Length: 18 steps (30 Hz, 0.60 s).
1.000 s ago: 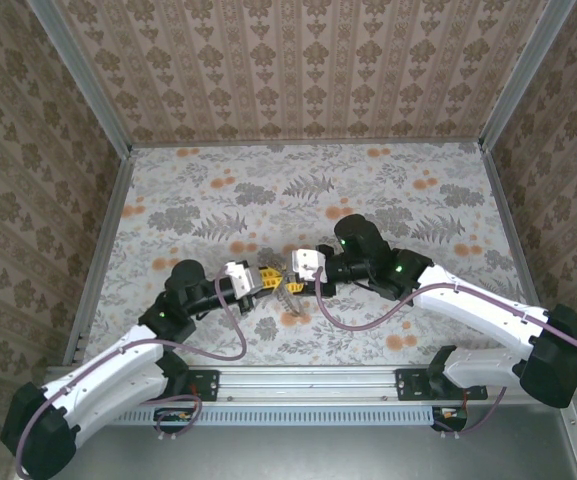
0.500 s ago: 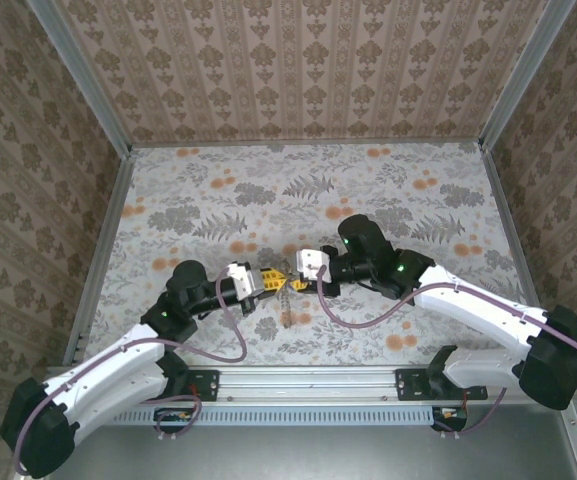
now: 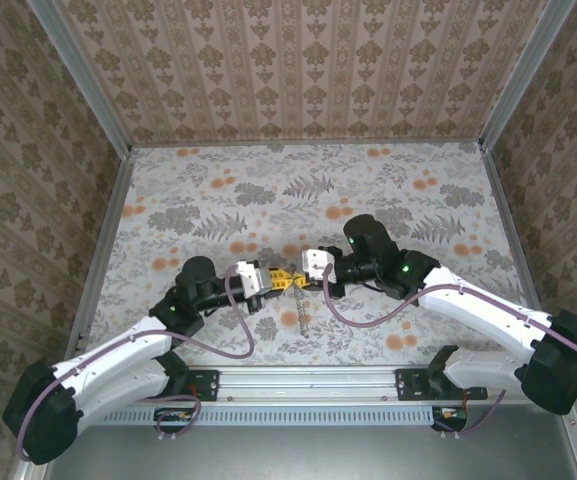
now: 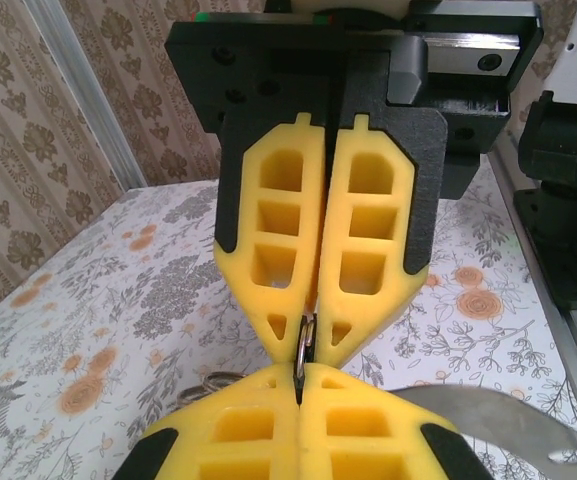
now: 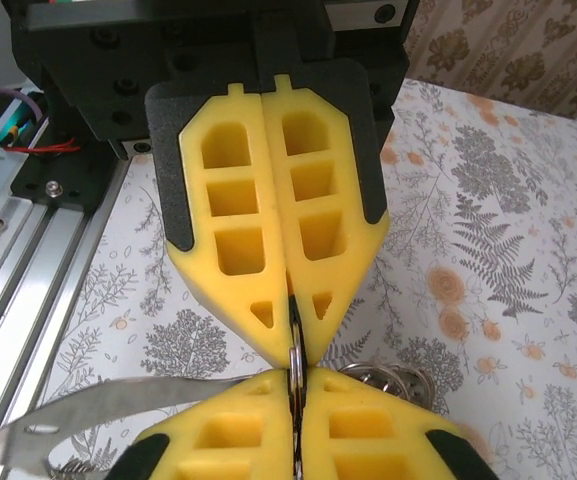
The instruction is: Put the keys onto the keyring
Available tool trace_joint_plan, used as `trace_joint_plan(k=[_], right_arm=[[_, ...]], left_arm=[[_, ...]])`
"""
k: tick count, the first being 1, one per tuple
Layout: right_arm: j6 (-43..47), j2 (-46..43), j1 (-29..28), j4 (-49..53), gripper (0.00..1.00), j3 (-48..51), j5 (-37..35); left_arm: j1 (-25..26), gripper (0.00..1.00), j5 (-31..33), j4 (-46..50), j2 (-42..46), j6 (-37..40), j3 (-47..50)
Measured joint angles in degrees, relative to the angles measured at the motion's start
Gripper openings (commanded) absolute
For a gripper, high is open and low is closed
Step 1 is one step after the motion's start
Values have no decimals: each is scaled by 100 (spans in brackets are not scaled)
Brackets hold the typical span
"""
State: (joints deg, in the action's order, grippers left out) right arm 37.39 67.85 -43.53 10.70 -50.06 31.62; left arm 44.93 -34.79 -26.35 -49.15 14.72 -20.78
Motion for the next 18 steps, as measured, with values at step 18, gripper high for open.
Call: trace_joint_plan(k=[18], right_arm=[[649, -223, 0, 1399, 0, -409, -734]], left_arm=[[81, 28, 306, 1849, -282, 92, -1056]])
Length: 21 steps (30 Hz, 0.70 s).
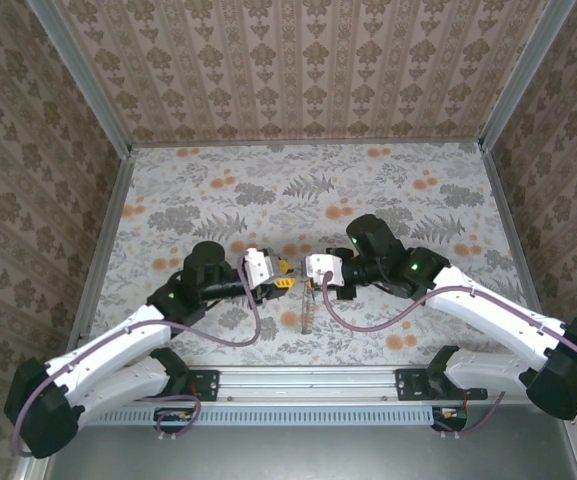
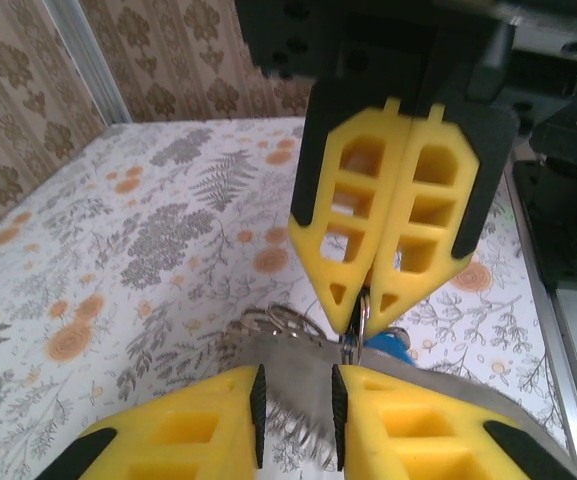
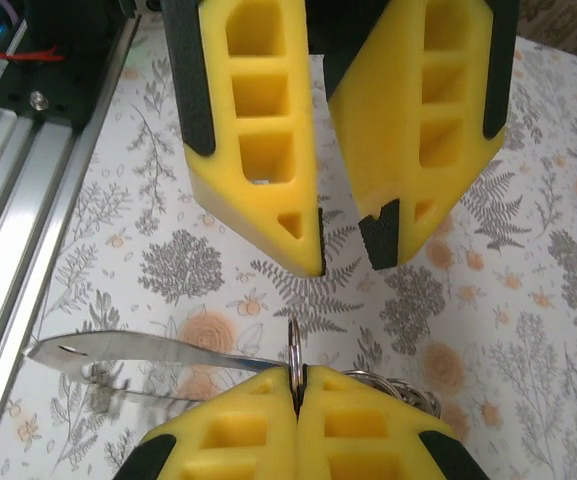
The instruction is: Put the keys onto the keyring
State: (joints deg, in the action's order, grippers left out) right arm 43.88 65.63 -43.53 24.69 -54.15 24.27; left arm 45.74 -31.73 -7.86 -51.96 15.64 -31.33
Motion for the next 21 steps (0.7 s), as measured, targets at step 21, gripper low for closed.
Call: trace_joint_plan(k=[21], right_arm=[[50, -142, 44, 251, 0, -52, -205]], left_arm=[[4, 29, -925, 201, -778, 249, -557]])
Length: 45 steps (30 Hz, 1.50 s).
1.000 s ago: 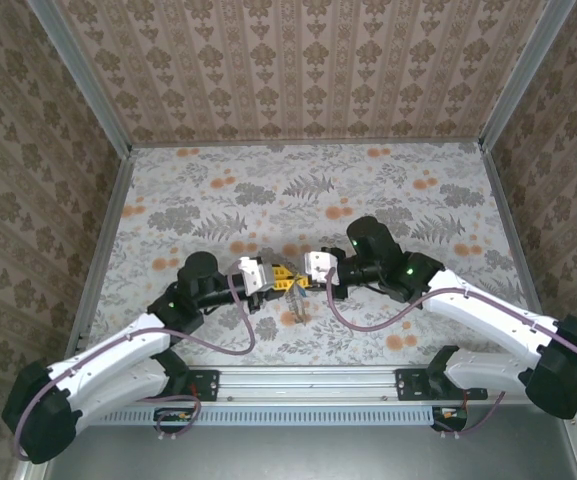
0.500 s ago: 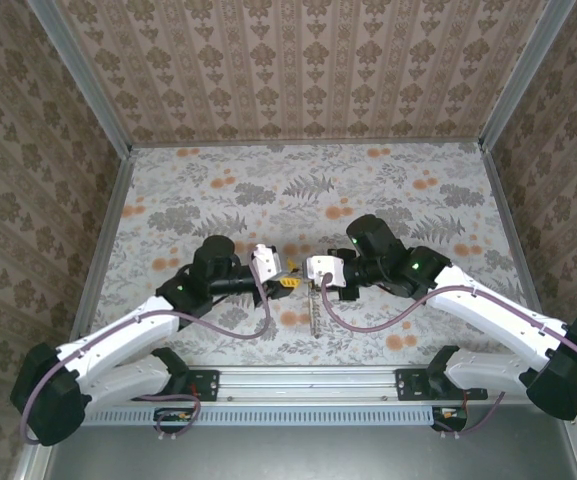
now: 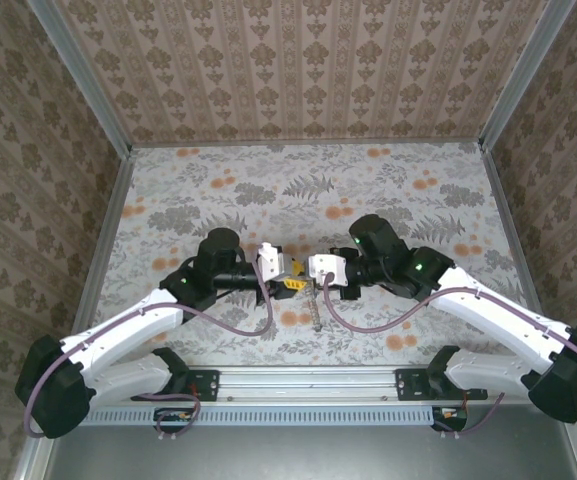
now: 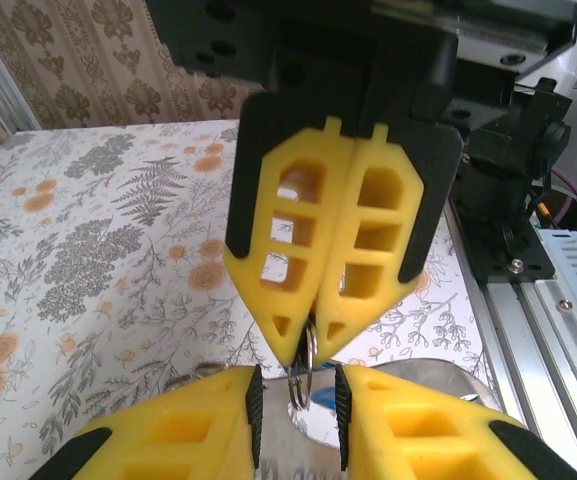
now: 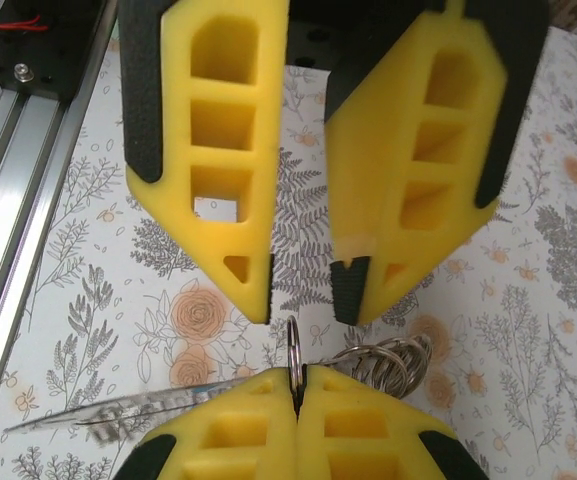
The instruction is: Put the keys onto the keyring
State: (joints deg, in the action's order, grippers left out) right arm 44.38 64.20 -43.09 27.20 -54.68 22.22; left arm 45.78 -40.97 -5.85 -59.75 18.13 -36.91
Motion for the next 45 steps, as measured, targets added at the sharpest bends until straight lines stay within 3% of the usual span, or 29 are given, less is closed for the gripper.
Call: trace_joint_plan(k=[5, 11, 16, 20, 25, 27, 35, 45], right_arm=[[-85, -44, 11, -55, 0, 4, 50], [-162, -44, 74, -175, 0, 17, 52], [-278, -55, 87, -269, 0, 87, 48], [-372, -125, 111, -387, 8, 219, 72], [-634, -404, 332, -737, 25, 496, 382], [-761, -546, 466, -879, 27, 621, 511], [-1150, -968, 874, -1274, 23, 1019, 942], [-1316, -997, 879, -1390, 13, 1027, 1322]], left_arm=[[2, 27, 72, -15, -140, -20, 0], [24, 0, 179, -367, -310, -295, 2], [22, 0, 175, -402, -319, -326, 24], [22, 0, 111, -680, -319, -339, 175], [22, 0, -127, -1609, -319, -588, 479], [22, 0, -210, -2039, -330, -743, 566], [24, 0, -533, -3359, -680, -1231, 675], [35, 0, -667, -3696, -890, -1303, 675]])
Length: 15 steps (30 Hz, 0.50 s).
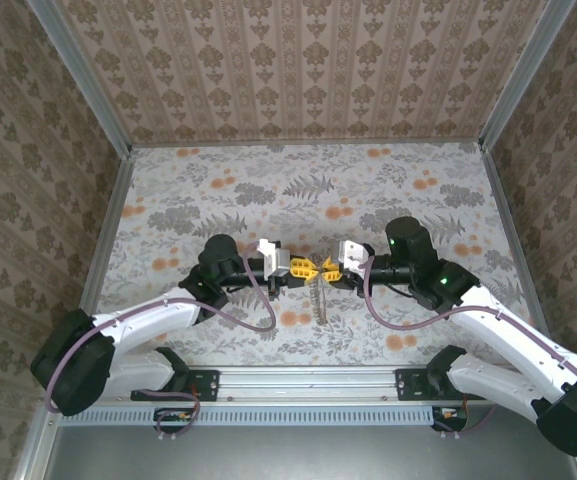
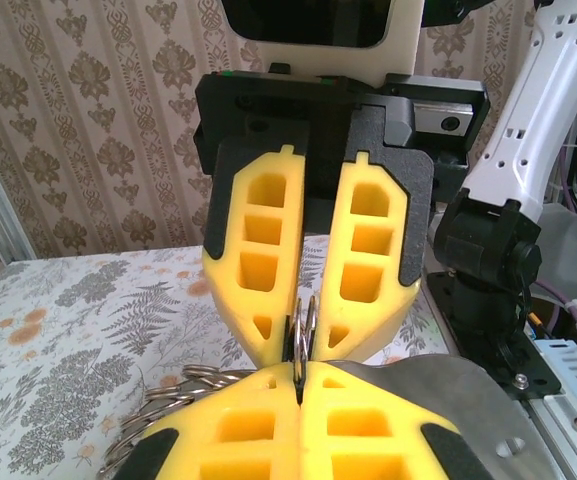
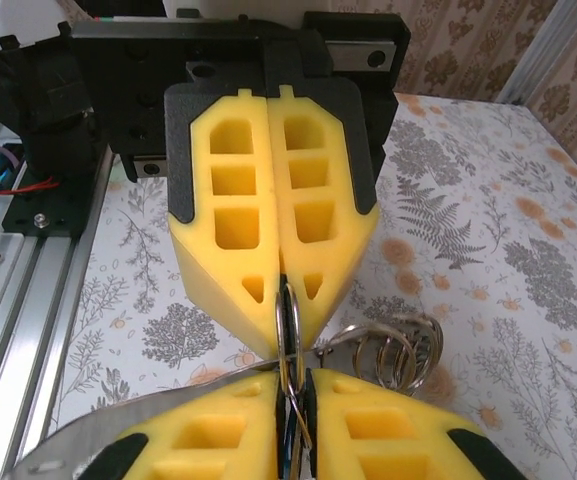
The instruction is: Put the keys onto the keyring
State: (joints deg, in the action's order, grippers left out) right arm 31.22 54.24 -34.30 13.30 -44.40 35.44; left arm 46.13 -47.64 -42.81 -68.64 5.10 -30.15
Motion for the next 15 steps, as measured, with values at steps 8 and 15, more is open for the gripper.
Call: trace_joint_plan(k=[8, 15], right_arm=[[-22, -33, 31, 28, 0, 0, 72], [4, -31, 37, 162, 0, 0, -63]], left_arm=[[31, 6, 50, -33, -33, 0, -2], [81, 33, 160, 885, 17, 118, -299]])
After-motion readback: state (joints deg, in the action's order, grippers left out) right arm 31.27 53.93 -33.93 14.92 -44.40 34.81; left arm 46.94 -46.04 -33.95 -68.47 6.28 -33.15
